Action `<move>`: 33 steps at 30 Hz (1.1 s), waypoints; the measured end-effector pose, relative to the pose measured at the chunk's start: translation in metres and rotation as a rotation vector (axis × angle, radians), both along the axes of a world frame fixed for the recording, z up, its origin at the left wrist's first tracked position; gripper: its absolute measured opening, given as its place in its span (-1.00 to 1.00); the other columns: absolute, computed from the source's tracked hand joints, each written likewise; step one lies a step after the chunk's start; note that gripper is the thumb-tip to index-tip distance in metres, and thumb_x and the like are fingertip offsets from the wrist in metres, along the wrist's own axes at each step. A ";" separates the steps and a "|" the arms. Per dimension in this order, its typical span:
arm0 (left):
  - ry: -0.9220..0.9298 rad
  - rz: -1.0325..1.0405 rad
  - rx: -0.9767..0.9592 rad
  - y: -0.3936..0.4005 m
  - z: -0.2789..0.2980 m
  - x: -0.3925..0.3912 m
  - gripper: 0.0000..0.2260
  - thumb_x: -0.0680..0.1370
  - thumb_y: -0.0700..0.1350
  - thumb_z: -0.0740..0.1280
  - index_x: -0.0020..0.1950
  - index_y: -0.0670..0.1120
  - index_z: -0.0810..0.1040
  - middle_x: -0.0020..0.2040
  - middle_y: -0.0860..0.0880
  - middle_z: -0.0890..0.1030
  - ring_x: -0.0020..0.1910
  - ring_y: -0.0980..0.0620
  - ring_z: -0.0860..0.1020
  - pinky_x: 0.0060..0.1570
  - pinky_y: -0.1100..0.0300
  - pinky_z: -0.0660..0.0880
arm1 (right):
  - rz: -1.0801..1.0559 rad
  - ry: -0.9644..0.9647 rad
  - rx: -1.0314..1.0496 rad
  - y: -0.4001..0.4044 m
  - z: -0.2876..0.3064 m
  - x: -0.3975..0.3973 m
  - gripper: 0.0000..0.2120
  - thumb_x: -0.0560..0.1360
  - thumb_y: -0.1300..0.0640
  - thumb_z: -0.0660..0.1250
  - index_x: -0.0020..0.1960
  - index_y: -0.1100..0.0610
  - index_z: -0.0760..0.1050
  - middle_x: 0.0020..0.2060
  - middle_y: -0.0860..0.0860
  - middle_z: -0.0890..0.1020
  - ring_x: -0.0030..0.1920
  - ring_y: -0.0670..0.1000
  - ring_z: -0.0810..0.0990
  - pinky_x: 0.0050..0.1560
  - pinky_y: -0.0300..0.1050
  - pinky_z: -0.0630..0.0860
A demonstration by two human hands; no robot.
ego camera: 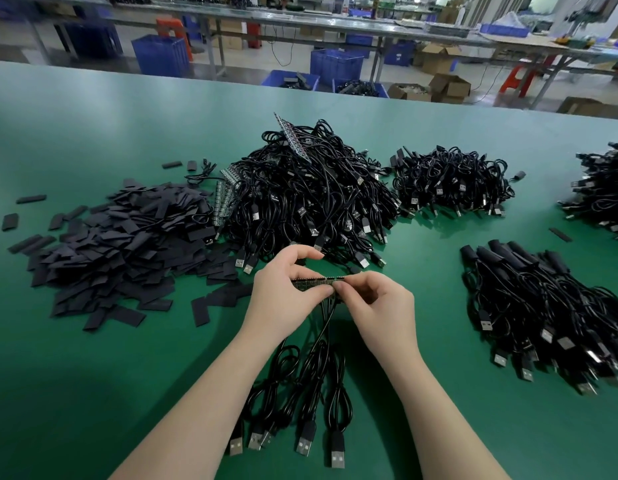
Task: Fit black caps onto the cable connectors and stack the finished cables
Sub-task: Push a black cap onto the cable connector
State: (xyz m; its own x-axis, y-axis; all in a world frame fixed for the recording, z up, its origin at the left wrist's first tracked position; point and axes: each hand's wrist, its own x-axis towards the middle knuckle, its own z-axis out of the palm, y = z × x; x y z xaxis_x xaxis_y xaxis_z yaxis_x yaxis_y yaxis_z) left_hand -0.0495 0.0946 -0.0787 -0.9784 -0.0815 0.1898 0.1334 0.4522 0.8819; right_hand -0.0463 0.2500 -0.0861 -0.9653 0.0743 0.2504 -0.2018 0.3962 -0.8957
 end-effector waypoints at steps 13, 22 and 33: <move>0.080 0.089 -0.030 0.010 -0.003 0.004 -0.67 0.40 -0.13 0.52 -0.09 0.19 0.42 -0.22 0.32 0.63 -0.19 0.32 0.56 -0.23 0.61 0.30 | -0.072 0.088 0.080 -0.005 -0.002 0.003 -0.80 0.46 0.19 0.50 -0.25 -0.05 0.58 -0.35 -0.17 0.64 -0.27 -0.17 0.60 -0.22 -0.33 0.50; 0.026 0.040 0.028 0.005 -0.005 -0.001 -0.64 0.45 -0.10 0.49 0.05 0.26 0.42 -0.11 0.26 0.63 0.04 0.33 0.53 -0.02 0.46 0.32 | -0.340 0.197 -0.251 0.005 0.009 0.005 -0.87 0.59 0.12 0.34 -0.11 -0.07 0.50 -0.21 -0.24 0.62 -0.28 -0.09 0.63 -0.27 -0.35 0.49; 0.434 0.158 -0.063 0.012 0.007 0.005 -0.77 0.62 -0.02 0.23 0.25 0.01 0.53 0.19 0.13 0.53 0.28 0.29 0.40 0.29 0.42 0.27 | -0.318 0.513 -0.522 0.007 0.063 0.007 -0.88 0.63 0.16 0.25 0.00 -0.05 0.40 -0.10 -0.04 0.50 -0.37 0.01 0.65 -0.25 -0.11 0.59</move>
